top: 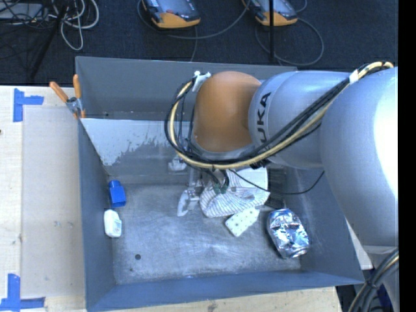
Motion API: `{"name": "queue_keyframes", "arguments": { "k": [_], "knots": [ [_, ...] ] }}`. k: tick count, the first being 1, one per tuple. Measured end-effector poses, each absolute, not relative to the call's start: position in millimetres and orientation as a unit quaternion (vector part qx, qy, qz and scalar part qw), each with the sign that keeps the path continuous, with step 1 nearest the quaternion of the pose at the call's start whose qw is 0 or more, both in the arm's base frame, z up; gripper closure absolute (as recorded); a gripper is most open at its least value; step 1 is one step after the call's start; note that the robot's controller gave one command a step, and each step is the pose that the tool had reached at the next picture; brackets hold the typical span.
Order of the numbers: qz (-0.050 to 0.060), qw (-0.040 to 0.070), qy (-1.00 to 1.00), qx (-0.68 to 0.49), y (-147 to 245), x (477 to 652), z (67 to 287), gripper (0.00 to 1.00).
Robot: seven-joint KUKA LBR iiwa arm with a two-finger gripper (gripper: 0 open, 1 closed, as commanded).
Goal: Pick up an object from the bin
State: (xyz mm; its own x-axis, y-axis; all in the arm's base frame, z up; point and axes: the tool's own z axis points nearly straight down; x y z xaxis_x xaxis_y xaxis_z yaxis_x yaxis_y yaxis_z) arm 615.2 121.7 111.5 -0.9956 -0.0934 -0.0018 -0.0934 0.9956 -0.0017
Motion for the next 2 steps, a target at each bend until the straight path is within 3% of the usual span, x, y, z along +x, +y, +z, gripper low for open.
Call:
{"name": "queue_keyframes", "arguments": {
  "k": [1, 2],
  "knots": [
    [0.001, -0.002, 0.998, -0.057, 92, 615.1, 110, 0.0],
    [-0.001, 0.001, 0.997, -0.079, 62, 617.2, 86, 0.0]
  ]
}}
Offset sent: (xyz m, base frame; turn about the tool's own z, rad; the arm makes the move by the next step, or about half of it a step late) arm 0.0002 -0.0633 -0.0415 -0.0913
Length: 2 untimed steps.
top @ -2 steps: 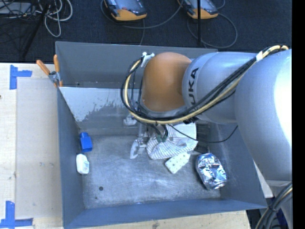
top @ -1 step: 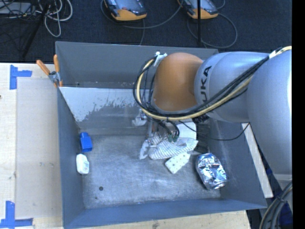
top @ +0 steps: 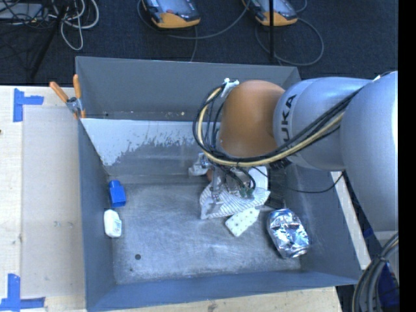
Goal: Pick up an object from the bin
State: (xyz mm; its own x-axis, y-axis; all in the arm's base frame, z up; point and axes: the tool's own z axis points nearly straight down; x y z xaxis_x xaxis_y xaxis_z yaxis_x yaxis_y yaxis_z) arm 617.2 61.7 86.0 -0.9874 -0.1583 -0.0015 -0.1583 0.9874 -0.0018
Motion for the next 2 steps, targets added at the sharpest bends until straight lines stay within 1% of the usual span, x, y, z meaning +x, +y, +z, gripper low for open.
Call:
{"name": "queue_keyframes", "arguments": {
  "k": [1, 2],
  "knots": [
    [0.0, 0.0, 0.996, -0.086, 60, 615.1, 79, 0.0],
    [-0.001, -0.003, 1.0, -0.001, 40, 611.3, 78, 0.0]
  ]
}}
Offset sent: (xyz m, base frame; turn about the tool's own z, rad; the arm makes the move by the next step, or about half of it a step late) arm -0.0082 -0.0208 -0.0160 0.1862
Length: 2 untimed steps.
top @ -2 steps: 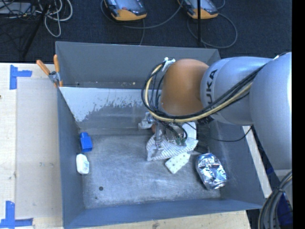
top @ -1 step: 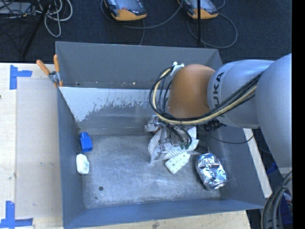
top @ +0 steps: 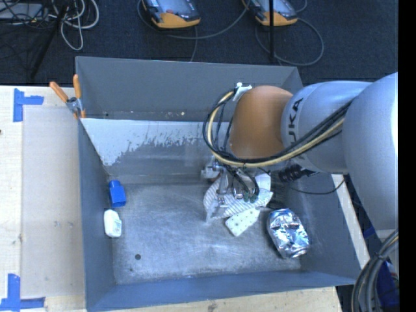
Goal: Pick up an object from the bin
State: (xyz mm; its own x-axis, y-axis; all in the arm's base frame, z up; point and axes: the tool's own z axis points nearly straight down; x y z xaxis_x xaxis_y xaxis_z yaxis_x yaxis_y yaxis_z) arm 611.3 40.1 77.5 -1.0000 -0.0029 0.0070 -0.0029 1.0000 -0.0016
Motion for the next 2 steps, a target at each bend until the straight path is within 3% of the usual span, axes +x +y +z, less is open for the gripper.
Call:
{"name": "queue_keyframes", "arguments": {
  "k": [1, 2],
  "knots": [
    [-0.004, 0.002, -0.996, 0.093, 45.4, 614.6, 77.4, 0.0],
    [-0.001, 0.009, -0.991, 0.137, 43.2, 617.2, 80.3, 1.0]
  ]
}}
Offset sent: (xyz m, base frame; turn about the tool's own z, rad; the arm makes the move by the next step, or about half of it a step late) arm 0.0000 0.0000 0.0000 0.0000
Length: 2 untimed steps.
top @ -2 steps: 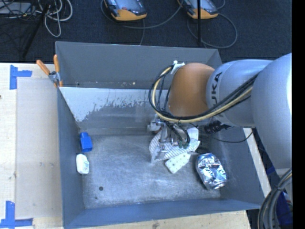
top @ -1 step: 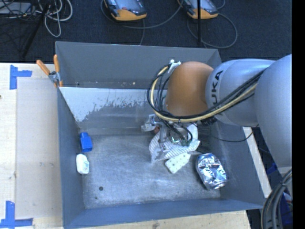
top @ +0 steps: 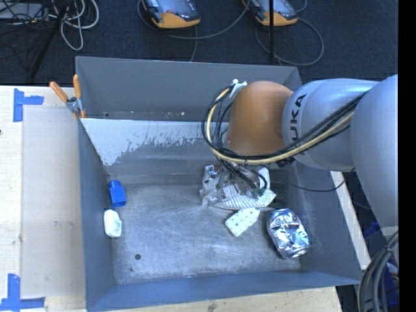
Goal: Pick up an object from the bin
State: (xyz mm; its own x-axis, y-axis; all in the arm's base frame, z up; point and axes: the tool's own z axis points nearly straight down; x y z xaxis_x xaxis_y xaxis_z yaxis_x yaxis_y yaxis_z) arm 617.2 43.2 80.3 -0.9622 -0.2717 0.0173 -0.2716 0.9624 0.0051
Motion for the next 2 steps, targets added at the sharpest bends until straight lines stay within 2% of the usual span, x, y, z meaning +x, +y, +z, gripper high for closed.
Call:
{"name": "queue_keyframes", "arguments": {
  "k": [1, 2],
  "knots": [
    [-0.002, 0.004, -0.991, 0.136, 43, 618.8, 81, 1.0],
    [-0.001, 0.003, -0.991, 0.136, 42, 611.5, 119, 1.0]
  ]
}}
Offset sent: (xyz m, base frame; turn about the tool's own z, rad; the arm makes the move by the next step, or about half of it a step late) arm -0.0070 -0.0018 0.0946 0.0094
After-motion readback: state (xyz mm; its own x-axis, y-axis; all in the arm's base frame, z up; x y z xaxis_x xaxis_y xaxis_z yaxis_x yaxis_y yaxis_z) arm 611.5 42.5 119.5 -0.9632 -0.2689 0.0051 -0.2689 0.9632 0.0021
